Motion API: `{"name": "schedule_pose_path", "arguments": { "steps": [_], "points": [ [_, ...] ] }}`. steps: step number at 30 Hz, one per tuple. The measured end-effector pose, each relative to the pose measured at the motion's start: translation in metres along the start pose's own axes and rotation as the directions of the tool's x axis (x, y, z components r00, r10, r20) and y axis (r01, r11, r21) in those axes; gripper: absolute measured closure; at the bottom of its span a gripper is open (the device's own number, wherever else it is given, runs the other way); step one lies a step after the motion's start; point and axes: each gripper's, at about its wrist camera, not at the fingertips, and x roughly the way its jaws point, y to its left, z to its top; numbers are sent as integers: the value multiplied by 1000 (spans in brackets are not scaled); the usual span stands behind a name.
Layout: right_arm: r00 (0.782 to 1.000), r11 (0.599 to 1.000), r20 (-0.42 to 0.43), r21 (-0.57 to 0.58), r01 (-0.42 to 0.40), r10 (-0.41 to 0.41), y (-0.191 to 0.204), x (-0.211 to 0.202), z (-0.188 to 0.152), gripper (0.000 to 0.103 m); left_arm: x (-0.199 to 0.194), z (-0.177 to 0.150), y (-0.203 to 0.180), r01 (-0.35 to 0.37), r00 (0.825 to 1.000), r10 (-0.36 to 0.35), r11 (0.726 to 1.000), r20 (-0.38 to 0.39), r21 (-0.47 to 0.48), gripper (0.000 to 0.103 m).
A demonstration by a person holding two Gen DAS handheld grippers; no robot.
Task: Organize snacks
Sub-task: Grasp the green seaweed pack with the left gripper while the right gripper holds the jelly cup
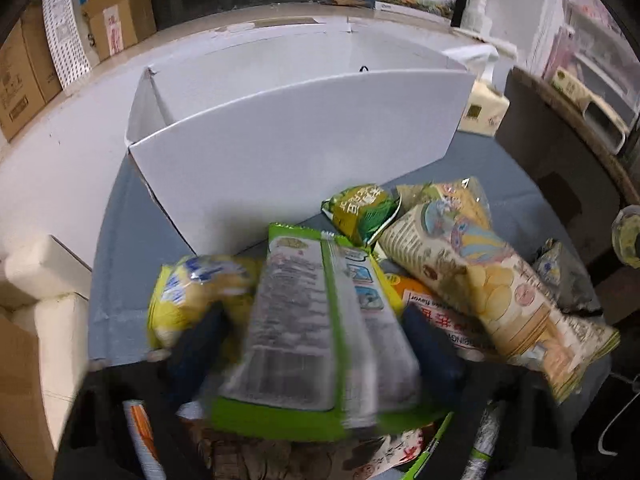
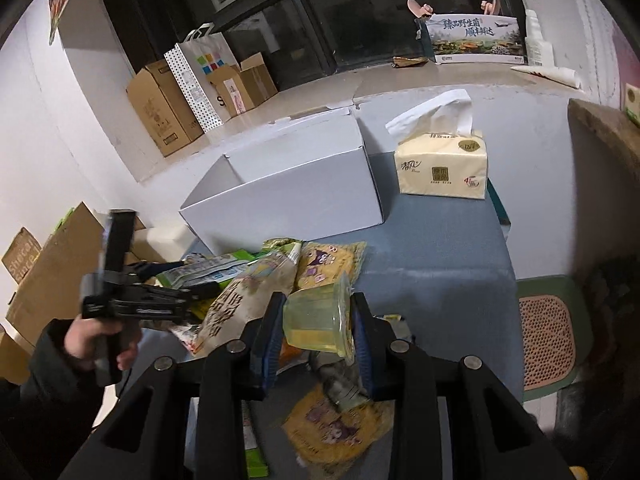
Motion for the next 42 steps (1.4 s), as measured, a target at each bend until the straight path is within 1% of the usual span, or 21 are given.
{"name": "schedule_pose_path", "arguments": {
  "steps": [2, 3, 4, 8, 13, 16, 18, 19, 20, 21, 22, 23, 25, 28, 29, 32, 34, 37, 39, 41, 42],
  "points": [
    [1000, 1000, -9, 4, 8, -8, -1, 3, -2, 68, -8, 0, 2, 12, 1000, -12, 1000, 13, -3, 66],
    [1000, 1000, -11, 11, 5, -5, -1, 4, -2, 68, -17, -1, 7, 48, 998, -47, 998, 31, -29, 66],
    [1000, 1000, -7, 16, -1, 1, -2, 4, -2, 68, -25, -2, 10, 72, 996, -69, 996, 51, -46, 83],
    [1000, 1000, 9, 5, -15, 15, 4, 1, 1, 68, -56, -10, 19, 126, 985, -120, 991, 126, -43, 93],
    [1000, 999, 9, -19, -30, 30, 16, 5, 3, 68, -84, -21, 23, 162, 967, -152, 986, 205, -33, 95],
    [999, 999, 6, -29, -40, 40, 22, 8, 4, 68, -89, -22, 26, 185, 964, -177, 983, 198, -23, 95],
    [999, 999, 2, -36, -40, 40, 25, 9, 4, 68, -84, -23, 26, 175, 970, -170, 984, 174, -16, 91],
    [999, 998, 2, -38, -45, 45, 26, 10, 4, 68, -80, -24, 27, 168, 973, -162, 986, 161, -19, 85],
    [999, 998, 1, -38, -47, 47, 27, 11, 4, 68, -73, -25, 29, 141, 981, -134, 989, 140, -37, 64],
    [999, 998, -3, -41, -48, 47, 28, 12, 4, 68, -67, -24, 31, 130, 984, -124, 991, 125, -42, 51],
    [999, 998, -5, -40, -47, 47, 28, 12, 3, 68, -62, -24, 31, 129, 984, -122, 991, 128, -43, 21],
    [999, 998, -6, -38, -50, 50, 28, 13, 3, 68, -54, -21, 34, 120, 986, -113, 992, 127, -49, 4],
    [999, 998, -9, -37, -52, 51, 28, 14, 2, 68, -43, -14, 39, 99, 989, -90, 992, 122, -76, 5],
    [999, 998, -12, -34, -50, 50, 28, 16, 2, 68, -24, 2, 54, 80, 995, -68, 982, 76, -172, 5],
    [999, 998, -12, -33, -47, 47, 27, 16, 2, 68, -22, 4, 56, 74, 995, -61, 981, 78, -178, 5],
    [999, 998, -12, -26, -51, 50, 25, 15, 2, 68, -19, 10, 59, -26, 998, 35, 989, 59, -146, 5],
    [999, 998, -17, -25, -49, 48, 23, 17, 2, 68, -14, 16, 63, -23, 999, 26, 993, 23, -120, 4],
    [998, 998, -21, -23, -52, 51, 22, 20, 2, 68, -9, 27, 70, 19, 1000, -19, 1000, 0, -18, 4],
    [998, 998, -24, -29, -52, 51, 23, 19, 1, 68, -17, 32, 71, 10, 1000, -13, 994, 28, 112, 4],
    [998, 998, -33, -29, -59, 58, 21, 19, -1, 68, -22, 35, 68, -29, 999, 20, 964, 38, 265, 4],
    [998, 998, -35, -25, -59, 58, 20, 20, -2, 68, -22, 35, 65, -35, 999, 29, 950, 23, 311, 4]
  ]
}}
